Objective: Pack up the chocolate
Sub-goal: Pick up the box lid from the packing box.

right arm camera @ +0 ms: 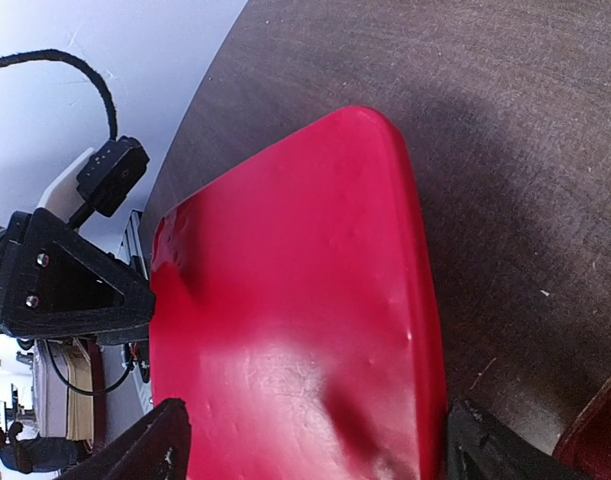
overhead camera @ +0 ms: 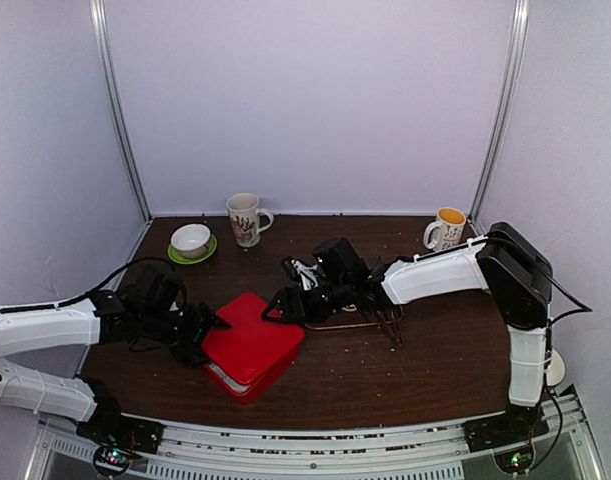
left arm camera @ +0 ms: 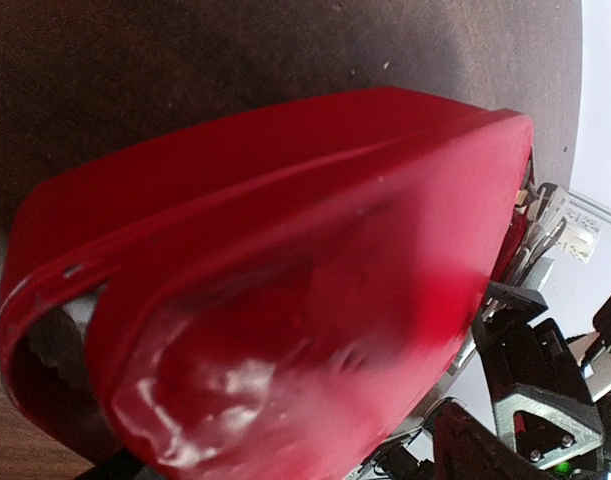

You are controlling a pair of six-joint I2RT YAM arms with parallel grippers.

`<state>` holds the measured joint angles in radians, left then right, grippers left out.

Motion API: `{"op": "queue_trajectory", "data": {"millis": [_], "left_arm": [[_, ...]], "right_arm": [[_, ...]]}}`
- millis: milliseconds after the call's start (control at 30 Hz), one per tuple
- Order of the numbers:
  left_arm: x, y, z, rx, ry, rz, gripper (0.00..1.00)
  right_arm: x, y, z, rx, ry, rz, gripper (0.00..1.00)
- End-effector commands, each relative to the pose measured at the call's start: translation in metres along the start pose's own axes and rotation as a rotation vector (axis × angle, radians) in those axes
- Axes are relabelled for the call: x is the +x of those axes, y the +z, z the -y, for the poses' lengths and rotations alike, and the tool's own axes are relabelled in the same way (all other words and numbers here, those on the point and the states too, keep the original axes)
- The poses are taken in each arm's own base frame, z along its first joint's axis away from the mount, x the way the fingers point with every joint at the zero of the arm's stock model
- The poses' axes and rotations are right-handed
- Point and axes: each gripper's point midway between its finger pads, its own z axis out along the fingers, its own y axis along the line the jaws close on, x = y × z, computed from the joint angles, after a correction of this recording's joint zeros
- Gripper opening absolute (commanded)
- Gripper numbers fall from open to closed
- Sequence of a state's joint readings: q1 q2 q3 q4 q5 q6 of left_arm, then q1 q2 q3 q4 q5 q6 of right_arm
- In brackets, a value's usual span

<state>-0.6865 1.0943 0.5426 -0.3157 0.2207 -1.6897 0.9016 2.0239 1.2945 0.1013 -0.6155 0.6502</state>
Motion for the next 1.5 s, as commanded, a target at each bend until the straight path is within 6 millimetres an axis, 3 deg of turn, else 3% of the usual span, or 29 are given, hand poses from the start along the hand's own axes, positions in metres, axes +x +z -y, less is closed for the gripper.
{"op": "queue_trajectory", "data": {"millis": [0, 267, 467, 767, 933, 1033, 1267, 1467], "left_arm": [[-0.003, 0.003, 0.016, 0.077, 0.030, 0.018, 0.84], [-0.005, 0.001, 0.031, 0.159, 0.102, 0.039, 0.85], [-0.006, -0.004, 0.039, 0.211, 0.128, 0.050, 0.77], [-0.008, -0.014, 0.043, 0.224, 0.145, 0.078, 0.52], [-0.010, -0.025, 0.052, 0.229, 0.187, 0.108, 0.28], [-0.009, -0.030, 0.061, 0.251, 0.210, 0.116, 0.14], [-0.008, -0.040, 0.084, 0.326, 0.258, 0.131, 0.14], [-0.010, -0.054, 0.119, 0.426, 0.312, 0.182, 0.12]], "right_arm": [[-0.001, 0.007, -0.022, -0.069, -0.044, -0.012, 0.88], [0.001, 0.009, -0.030, -0.099, -0.063, -0.025, 0.87], [0.002, 0.008, -0.039, -0.129, -0.078, -0.029, 0.86], [0.000, 0.005, -0.041, -0.129, -0.090, -0.015, 0.84], [-0.005, 0.000, -0.038, -0.103, -0.099, 0.015, 0.84], [-0.011, -0.007, -0.036, -0.086, -0.102, 0.049, 0.84], [-0.036, -0.039, -0.026, -0.031, -0.122, 0.168, 0.84], [-0.055, -0.074, -0.018, 0.030, -0.160, 0.261, 0.84]]}}
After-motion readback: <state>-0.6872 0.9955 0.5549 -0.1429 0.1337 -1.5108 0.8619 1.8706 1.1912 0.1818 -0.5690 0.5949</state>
